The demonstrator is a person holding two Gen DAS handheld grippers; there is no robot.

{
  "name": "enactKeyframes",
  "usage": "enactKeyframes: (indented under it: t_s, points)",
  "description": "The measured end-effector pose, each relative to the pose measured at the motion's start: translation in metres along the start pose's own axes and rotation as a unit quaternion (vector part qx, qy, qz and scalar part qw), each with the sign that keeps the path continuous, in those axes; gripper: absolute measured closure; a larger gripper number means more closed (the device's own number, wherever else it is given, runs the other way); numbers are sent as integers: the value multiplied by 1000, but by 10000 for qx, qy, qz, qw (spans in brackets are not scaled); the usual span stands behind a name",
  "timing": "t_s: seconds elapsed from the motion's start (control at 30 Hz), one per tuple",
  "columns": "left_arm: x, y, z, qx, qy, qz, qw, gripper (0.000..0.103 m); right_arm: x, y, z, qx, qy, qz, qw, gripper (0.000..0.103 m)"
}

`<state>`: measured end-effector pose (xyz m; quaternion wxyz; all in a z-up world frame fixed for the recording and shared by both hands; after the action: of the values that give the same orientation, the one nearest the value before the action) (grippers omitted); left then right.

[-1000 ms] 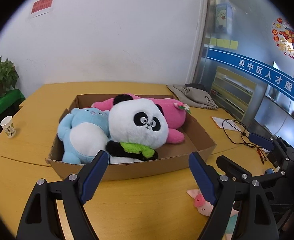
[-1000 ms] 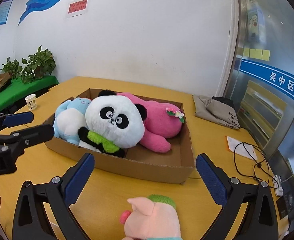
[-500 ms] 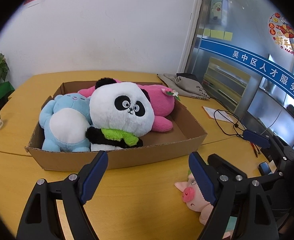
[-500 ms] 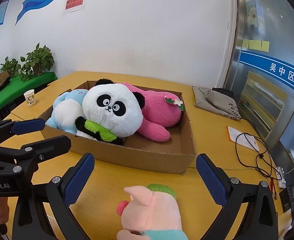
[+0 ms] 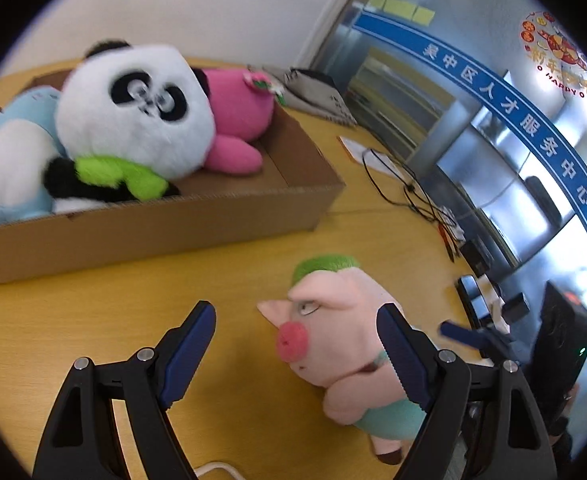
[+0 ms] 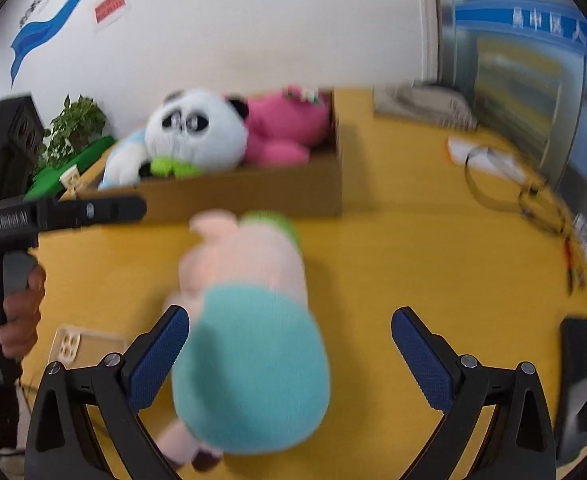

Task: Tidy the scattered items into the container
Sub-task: 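Move the right tool to the pink pig plush and grasp it, then carry the pig plush into the box beside the panda and release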

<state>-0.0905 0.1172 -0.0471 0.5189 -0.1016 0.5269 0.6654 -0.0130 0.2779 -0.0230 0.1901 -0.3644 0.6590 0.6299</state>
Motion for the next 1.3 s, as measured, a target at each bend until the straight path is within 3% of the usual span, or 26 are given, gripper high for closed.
enactKeyframes:
  t_s: [0.1, 0.2, 0.23, 0.43, 0.63, 0.77, 0.93, 1.1, 1.3]
  points:
    - [22, -2, -2, -165, -179, -311, 9992, 20, 12, -18, 0, 434, 820, -232, 9954, 0]
    - [38, -5, -7, -403, -398, -484, 9972, 20, 21, -26, -15, 329, 1122, -373, 9924, 3]
    - [40, -5, -9, -513, -504, -475, 9963, 20, 21, -27, -22, 269, 1163, -388, 9921, 9]
    - [48, -12, -8, -660, -975, -605, 9912, 21, 21, -33, -39, -147, 991, -324, 9944, 12]
    - [37, -6, 19, 18, -645, -560, 9963, 33, 15, -34, -50, -329, 963, -222, 9946, 20]
    - [12, 17, 29, 268, -603, -242, 9975, 35, 5, -22, -50, -240, 1074, 115, 9939, 23]
    - [-40, 80, 49, 846, -307, 451, 9949, 36, -19, 28, -63, -628, 1075, 868, 9884, 24]
    - [-91, 155, 69, 1429, 42, 1192, 9825, 36, -44, 106, -80, -1148, 1046, 1750, 9722, 24]
    - [-77, 211, 48, 1278, 432, 1521, 9791, 36, -30, 185, -78, -1302, 1253, 2241, 9577, 24]
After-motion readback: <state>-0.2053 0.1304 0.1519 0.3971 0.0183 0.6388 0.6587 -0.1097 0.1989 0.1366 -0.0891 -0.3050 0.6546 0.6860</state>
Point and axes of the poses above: each gripper's, at about its wrist camera, not at the fingertips, and x roughly the way its jaws point, z to its right, y to its top, the point moved 3 cm from there along x, roughly the way its jaws point, and after that the axes turned 1 degree about z, right-handed, at the moved point
